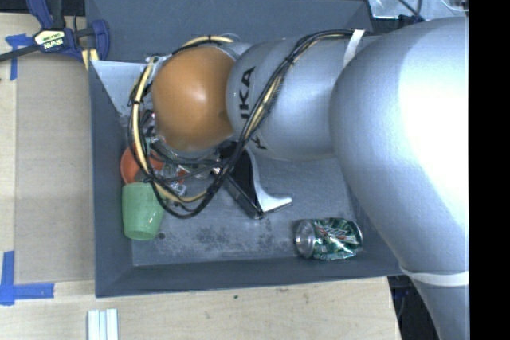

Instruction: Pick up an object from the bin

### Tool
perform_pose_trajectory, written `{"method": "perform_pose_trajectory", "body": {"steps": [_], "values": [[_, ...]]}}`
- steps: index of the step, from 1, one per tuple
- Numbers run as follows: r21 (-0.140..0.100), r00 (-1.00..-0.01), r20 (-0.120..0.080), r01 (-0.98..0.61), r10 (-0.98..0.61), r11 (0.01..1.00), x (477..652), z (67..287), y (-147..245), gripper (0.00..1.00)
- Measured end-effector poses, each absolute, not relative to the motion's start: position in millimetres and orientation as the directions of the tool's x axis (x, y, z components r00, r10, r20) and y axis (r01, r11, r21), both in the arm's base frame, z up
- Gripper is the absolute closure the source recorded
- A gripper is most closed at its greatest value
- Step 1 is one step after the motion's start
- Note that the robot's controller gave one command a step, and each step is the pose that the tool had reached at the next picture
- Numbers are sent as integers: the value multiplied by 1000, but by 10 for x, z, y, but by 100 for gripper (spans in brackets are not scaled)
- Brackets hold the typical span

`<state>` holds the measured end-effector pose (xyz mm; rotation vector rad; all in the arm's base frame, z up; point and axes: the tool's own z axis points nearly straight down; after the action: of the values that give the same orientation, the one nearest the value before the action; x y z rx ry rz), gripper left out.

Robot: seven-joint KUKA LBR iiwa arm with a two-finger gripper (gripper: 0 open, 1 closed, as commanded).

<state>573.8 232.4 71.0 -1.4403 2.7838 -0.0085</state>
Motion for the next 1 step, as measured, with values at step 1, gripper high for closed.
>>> {"method": "perform_pose_trajectory", "body": {"steps": [1], "values": [[-8, -578, -4, -816, -816, 578, 5739, 710, 2324, 100]]}}
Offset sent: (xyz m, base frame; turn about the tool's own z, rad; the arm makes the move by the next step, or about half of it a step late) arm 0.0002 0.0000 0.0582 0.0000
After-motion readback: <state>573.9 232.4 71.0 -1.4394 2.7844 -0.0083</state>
